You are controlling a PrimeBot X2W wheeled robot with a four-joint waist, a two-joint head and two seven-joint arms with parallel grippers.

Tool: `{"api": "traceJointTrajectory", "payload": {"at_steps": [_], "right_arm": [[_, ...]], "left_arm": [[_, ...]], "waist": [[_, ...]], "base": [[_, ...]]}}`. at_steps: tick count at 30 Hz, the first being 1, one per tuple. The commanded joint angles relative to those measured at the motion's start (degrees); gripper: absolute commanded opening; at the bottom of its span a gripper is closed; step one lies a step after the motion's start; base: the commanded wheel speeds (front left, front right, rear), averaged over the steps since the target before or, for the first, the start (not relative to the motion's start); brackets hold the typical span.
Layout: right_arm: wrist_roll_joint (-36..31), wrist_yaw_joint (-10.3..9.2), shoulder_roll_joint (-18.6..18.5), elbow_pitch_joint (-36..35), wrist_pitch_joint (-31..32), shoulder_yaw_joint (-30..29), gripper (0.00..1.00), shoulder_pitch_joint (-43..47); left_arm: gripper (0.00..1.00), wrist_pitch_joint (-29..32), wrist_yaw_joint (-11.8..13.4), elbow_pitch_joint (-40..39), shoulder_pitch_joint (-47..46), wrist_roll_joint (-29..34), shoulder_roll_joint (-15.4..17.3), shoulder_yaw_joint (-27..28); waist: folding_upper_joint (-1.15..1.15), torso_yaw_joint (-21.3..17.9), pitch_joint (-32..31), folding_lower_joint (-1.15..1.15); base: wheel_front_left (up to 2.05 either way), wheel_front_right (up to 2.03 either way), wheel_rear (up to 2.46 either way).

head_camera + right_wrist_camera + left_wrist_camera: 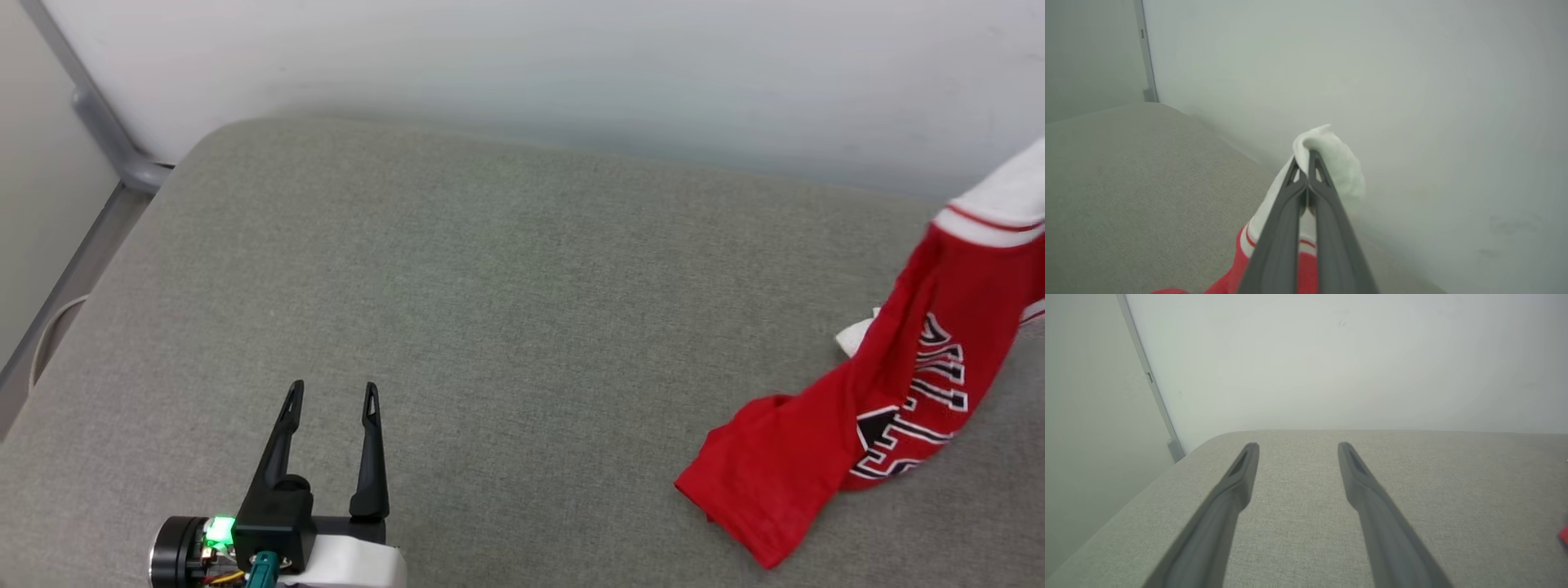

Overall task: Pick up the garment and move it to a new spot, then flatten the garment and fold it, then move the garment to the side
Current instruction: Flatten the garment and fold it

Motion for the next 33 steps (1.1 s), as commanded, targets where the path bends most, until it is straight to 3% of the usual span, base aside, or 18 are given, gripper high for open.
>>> {"api": "traceJointTrajectory", "payload": {"at_steps": [1, 5, 11, 19, 24, 29, 33], "right_arm": [[-0.76, -0.06, 1.27, -1.12, 0.99, 0.50, 0.00, -0.08], [-3.73, -0.06, 5.35, -5.19, 5.85, 6.08, 0.00, -4.82], [-5.69, -0.06, 11.17, -3.86, 10.95, 21.95, 0.00, -16.52], [-3.33, -0.07, 21.51, 8.62, 11.46, 45.99, 0.00, -34.06], [0.06, -0.07, 28.76, 18.64, 9.37, 58.03, 0.00, -42.06], [0.79, -0.07, 33.90, 26.51, 10.82, 62.41, 0.00, -44.60], [-3.66, -0.07, 35.89, 28.60, 17.36, 62.55, 0.00, -40.34]], "left_arm": [[1.00, -0.16, -0.05, -0.20, -0.42, -0.38, -0.12, -0.27], [1.00, -0.16, 0.03, -0.29, -1.80, -0.46, -0.36, -1.00], [1.00, -0.17, 0.15, -0.02, -4.79, -0.97, -0.80, -2.63], [1.00, -0.17, 1.31, 0.23, -7.74, -2.57, -1.09, -4.81], [1.00, -0.16, 2.64, 0.08, -9.58, -4.70, -1.12, -7.13], [1.00, -0.17, 4.05, -0.09, -11.23, -6.15, -1.12, -8.72], [1.00, -0.17, 4.82, -0.24, -12.23, -7.02, -1.12, -9.91]], "waist": [[0.00, 0.60, 0.61, 0.00], [0.00, 2.05, 2.38, 0.00], [0.00, 5.07, 5.68, 0.00], [0.00, 9.03, 10.12, 0.00], [0.00, 11.48, 13.07, 0.00], [0.00, 13.50, 15.56, 0.00], [0.00, 14.75, 17.14, 0.00]], "base": [[0.00, 0.00, 0.00], [0.00, 0.00, 0.00], [0.00, 0.00, 0.00], [0.00, 0.00, 0.00], [0.00, 0.00, 0.00], [0.00, 0.00, 0.00], [0.00, 0.00, 0.00]]}}
